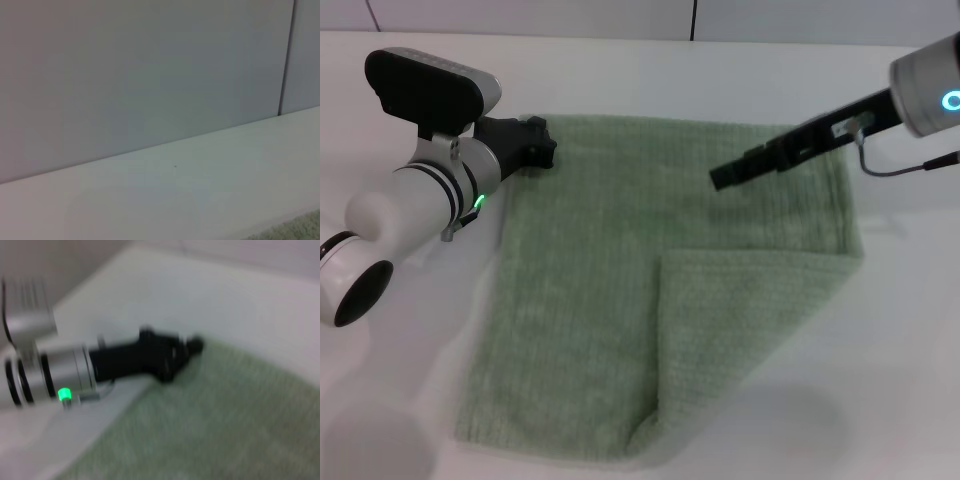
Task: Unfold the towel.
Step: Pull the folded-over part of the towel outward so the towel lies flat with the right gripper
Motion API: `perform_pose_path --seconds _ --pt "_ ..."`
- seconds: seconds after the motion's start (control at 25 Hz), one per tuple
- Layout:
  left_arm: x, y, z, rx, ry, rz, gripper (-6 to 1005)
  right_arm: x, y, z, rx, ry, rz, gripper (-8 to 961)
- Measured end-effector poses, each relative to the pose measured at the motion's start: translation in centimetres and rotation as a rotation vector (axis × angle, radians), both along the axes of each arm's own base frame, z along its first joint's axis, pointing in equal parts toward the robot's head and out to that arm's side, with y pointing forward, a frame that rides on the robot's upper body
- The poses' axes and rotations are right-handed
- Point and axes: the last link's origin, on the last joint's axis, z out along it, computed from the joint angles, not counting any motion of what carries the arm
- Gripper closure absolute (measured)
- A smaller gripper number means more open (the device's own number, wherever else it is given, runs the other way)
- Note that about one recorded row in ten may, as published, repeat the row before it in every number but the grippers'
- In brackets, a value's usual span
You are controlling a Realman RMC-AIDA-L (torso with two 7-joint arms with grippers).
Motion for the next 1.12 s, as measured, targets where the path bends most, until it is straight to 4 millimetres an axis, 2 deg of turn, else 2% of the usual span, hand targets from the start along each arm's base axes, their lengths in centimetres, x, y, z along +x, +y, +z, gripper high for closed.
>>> perform_pose_path --seconds 0.32,0.56,1.12 --pt "0.0 0.0 0.0 0.0 -0.001 -0.001 984 -1.7 -0.5 -2.7 -0.132 -0.157 0.065 177" --pt "0.1 0.0 0.0 0.0 -0.001 -0.002 983 -2.8 -1.3 -4.9 -0.17 -0.201 0.118 177" --pt "0.2 0.0 -0.1 -0.003 -0.001 -0.005 981 -2.9 -1.9 -8.3 -0.164 -0.198 0.153 176"
